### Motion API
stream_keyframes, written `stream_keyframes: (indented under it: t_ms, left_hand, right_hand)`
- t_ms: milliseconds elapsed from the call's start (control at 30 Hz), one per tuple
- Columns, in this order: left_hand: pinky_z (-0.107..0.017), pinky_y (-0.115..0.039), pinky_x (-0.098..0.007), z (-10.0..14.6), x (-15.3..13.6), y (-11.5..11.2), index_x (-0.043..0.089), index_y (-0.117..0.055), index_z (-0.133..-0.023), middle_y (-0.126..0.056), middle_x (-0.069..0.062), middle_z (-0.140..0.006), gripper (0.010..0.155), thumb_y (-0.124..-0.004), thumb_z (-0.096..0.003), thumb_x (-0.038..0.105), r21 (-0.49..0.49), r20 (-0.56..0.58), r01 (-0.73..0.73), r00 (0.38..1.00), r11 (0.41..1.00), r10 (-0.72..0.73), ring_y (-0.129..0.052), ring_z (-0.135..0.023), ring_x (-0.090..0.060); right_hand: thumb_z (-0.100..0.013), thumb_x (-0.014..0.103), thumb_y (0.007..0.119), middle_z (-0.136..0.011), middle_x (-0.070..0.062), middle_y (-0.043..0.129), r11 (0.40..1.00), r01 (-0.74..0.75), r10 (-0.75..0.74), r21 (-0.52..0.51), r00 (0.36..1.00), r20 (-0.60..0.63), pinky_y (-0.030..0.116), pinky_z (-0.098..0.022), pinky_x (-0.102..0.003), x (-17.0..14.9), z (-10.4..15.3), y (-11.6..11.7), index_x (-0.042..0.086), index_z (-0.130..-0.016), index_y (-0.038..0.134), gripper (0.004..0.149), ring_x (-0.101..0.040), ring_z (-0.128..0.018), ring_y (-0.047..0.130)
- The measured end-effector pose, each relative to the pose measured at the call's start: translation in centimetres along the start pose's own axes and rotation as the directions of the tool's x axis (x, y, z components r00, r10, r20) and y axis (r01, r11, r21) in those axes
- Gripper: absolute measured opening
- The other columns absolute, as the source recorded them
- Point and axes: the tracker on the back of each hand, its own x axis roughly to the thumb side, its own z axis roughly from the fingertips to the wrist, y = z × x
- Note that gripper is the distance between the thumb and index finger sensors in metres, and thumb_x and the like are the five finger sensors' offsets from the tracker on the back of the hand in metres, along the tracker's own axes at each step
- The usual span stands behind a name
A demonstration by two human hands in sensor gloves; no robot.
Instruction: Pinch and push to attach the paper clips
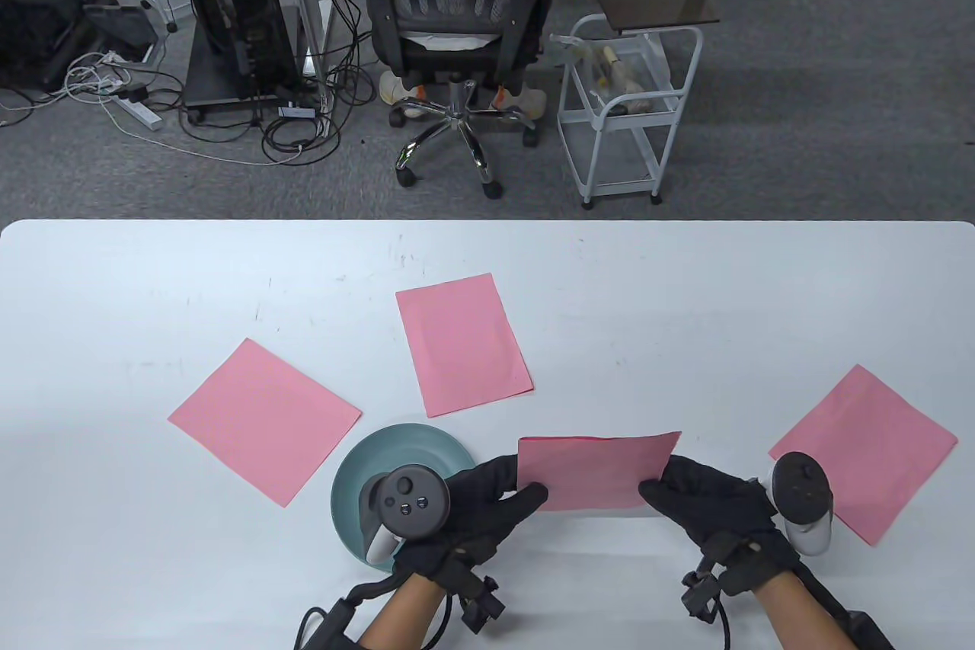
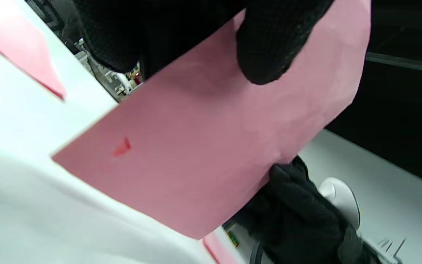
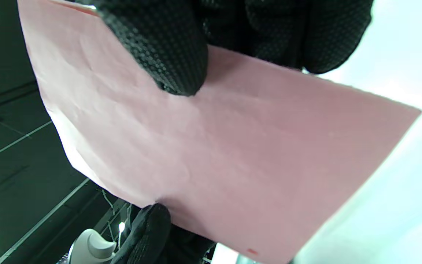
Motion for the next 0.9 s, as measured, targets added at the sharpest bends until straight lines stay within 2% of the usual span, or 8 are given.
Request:
stream_keyframes:
  t_ms: [100,167,300,467,533,700,833,900]
  left_hand:
    - [-0.07,-0.075,-0.052,-0.2,-0.1,-0.4,0.02,-0.077,-0.102,-0.092,-0.005,-0.096,0.047,-0.086,-0.0574,0.034,-0.007,-0.023,0.021,0.999,1.0,-0.022,-0.094,-0.087,-0.029]
    - [-0.068,-0.077,-0.051,-0.3,0.2,-0.3,0.022,-0.081,-0.098,-0.096,-0.003,-0.092,0.041,-0.085,-0.0583,0.031,0.009,-0.016,0.03,0.999,0.999,-0.03,-0.097,-0.083,-0.027]
    - [-0.067,-0.078,-0.049,-0.1,0.7,0.2,0.023,-0.081,-0.097,-0.097,-0.002,-0.091,0.04,-0.085,-0.058,0.032,0.033,0.017,-0.006,1.0,0.999,0.006,-0.099,-0.081,-0.026]
    - [-0.07,-0.074,-0.053,-0.1,-0.4,-0.2,0.02,-0.075,-0.103,-0.091,-0.006,-0.098,0.049,-0.085,-0.0579,0.035,-0.02,-0.033,-0.02,0.999,1.0,0.02,-0.092,-0.088,-0.03]
    - [-0.069,-0.075,-0.052,-0.2,-0.6,-0.3,0.02,-0.078,-0.101,-0.093,-0.005,-0.095,0.045,-0.084,-0.0583,0.034,-0.025,-0.04,-0.023,0.999,0.999,0.022,-0.095,-0.086,-0.029]
    - [-0.068,-0.077,-0.05,-0.2,0.7,0.6,0.022,-0.08,-0.098,-0.096,-0.003,-0.092,0.041,-0.083,-0.0589,0.032,0.041,0.013,-0.017,1.0,0.999,0.016,-0.097,-0.083,-0.027]
    - [-0.07,-0.074,-0.053,-0.1,-0.6,0.1,0.019,-0.076,-0.103,-0.091,-0.006,-0.098,0.048,-0.084,-0.0583,0.035,-0.014,-0.049,-0.022,0.999,1.0,0.021,-0.093,-0.088,-0.03]
    - [-0.069,-0.075,-0.052,-0.1,-1.0,-0.2,0.019,-0.078,-0.101,-0.093,-0.006,-0.096,0.045,-0.084,-0.0588,0.034,-0.029,-0.072,-0.032,0.997,0.999,0.03,-0.094,-0.086,-0.03]
  right_hand:
    - [-0.054,0.024,0.086,-0.095,-0.014,0.085,0.999,0.03,-0.03,-0.028,0.999,-0.012,0.066,-0.063,-0.055,-0.4,-0.1,-0.1,0.014,-0.098,0.077,0.046,-0.038,-0.083,0.087]
    - [-0.055,0.024,0.085,-0.093,-0.014,0.087,0.998,0.067,-0.067,-0.021,0.998,0.001,0.066,-0.063,-0.055,-0.3,-0.3,0.0,0.014,-0.096,0.078,0.043,-0.038,-0.082,0.088]
    - [-0.055,0.023,0.084,-0.088,-0.011,0.091,0.996,0.08,-0.076,-0.042,0.994,0.075,0.069,-0.062,-0.053,0.7,-0.3,-0.1,0.016,-0.092,0.082,0.038,-0.035,-0.077,0.091]
    - [-0.054,0.025,0.085,-0.093,-0.013,0.087,0.996,0.085,-0.086,0.015,0.996,0.007,0.067,-0.063,-0.054,-0.7,-0.3,-0.2,0.015,-0.097,0.078,0.045,-0.037,-0.082,0.088]
    - [-0.055,0.024,0.085,-0.092,-0.013,0.088,0.995,0.098,-0.098,-0.003,0.995,0.0,0.068,-0.063,-0.054,-1.1,-0.4,-0.1,0.015,-0.095,0.079,0.042,-0.036,-0.08,0.089]
    - [-0.055,0.023,0.085,-0.088,-0.01,0.092,0.988,0.155,-0.153,-0.02,0.985,0.084,0.07,-0.061,-0.052,0.1,-0.6,-0.2,0.017,-0.092,0.082,0.037,-0.033,-0.077,0.092]
    - [-0.054,0.024,0.086,-0.095,-0.012,0.086,0.987,0.157,-0.158,0.04,0.987,0.028,0.067,-0.063,-0.054,-1.3,-0.6,-0.2,0.015,-0.098,0.077,0.045,-0.036,-0.083,0.087]
    - [-0.054,0.022,0.085,-0.095,-0.012,0.086,0.986,0.166,-0.166,0.031,0.986,0.012,0.067,-0.063,-0.054,-1.9,-0.6,-0.2,0.016,-0.098,0.077,0.044,-0.037,-0.084,0.087]
